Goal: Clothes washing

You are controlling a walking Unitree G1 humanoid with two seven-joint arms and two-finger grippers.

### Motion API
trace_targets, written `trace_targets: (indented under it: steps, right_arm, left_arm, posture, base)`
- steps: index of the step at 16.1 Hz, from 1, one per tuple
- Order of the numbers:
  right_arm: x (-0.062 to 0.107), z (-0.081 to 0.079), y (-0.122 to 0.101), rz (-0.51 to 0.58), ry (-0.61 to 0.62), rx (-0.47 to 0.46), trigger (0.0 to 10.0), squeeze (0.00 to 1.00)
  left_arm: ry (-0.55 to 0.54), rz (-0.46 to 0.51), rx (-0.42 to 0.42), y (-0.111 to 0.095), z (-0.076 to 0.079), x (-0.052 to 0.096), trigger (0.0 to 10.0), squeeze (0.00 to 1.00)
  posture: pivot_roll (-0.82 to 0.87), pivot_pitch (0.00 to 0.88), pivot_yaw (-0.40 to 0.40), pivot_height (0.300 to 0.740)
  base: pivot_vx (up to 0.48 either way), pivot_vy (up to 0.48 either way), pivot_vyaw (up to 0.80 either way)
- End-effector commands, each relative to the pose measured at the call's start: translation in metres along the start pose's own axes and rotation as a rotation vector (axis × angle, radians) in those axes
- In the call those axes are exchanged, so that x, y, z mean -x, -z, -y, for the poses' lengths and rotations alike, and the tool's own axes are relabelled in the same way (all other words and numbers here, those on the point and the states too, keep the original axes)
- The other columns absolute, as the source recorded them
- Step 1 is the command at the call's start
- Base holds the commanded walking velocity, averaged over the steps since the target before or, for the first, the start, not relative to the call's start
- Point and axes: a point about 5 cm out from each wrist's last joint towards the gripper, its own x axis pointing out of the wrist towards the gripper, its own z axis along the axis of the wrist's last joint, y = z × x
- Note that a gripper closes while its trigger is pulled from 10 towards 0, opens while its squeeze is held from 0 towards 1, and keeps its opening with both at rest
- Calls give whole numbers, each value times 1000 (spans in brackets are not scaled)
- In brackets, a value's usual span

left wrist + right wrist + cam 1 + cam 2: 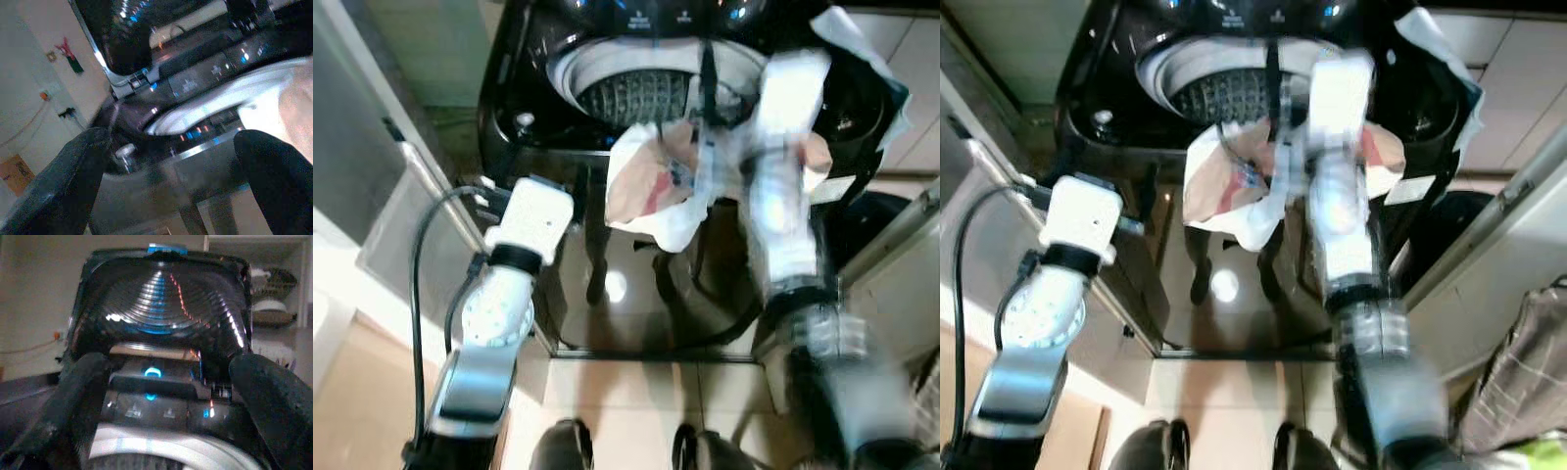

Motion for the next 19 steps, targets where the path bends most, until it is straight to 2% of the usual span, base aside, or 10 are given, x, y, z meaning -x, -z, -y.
trace_targets:
  steps: [1, 2, 3, 5, 6, 8, 11, 15, 19]
  right_arm:
    - [1, -3, -19, 65, -1, -9, 10000, 0]
    - [28, -5, -12, 10, -3, -10, 10000, 0]
    - [32, -4, -10, -11, 6, -17, 10000, 0]
    - [64, -11, 11, -138, 0, -33, 10000, 0]
    - [73, -14, 18, -191, -6, -35, 10000, 0]
    - [82, -19, 35, -284, -6, -39, 10000, 0]
    - [77, -26, 54, -356, -25, -25, 10000, 0]
    - [65, -31, 64, -395, -26, -28, 10000, 0]
    - [42, -34, 53, -299, -40, -6, 10000, 0]
  left_arm:
    - [17, 5, 1, -1, 0, 3, 10000, 0]
    - [21, 0, 0, 0, -2, 6, 10000, 0]
    - [22, 1, 1, -1, -3, 7, 10000, 0]
    - [36, -17, -9, -1, -8, 15, 10000, 0]
    - [41, -23, -17, -2, -10, 19, 10000, 0]
    - [49, -29, -36, -3, -15, 23, 10000, 0]
    - [46, -41, -58, -6, -23, 29, 10000, 0]
    - [34, -55, -74, -8, -27, 34, 10000, 0]
    - [19, -62, -71, -9, -26, 35, 10000, 0]
  posture:
    - [28, 143, 52, 740]
    - [25, 175, 65, 740]
    - [25, 175, 65, 740]
    - [52, 224, 94, 740]
    - [75, 237, 104, 740]
    - [110, 249, 116, 740]
    - [152, 247, 120, 740]
    - [183, 234, 105, 740]
    - [182, 223, 80, 740]
  base:
    - [0, 0, 0]
    - [0, 0, 0]
    - [0, 0, 0]
    - [0, 0, 0]
    - [0, 0, 0]
    - [0, 0, 0]
    - [0, 0, 0]
    - [0, 0, 0]
    - [0, 0, 0]
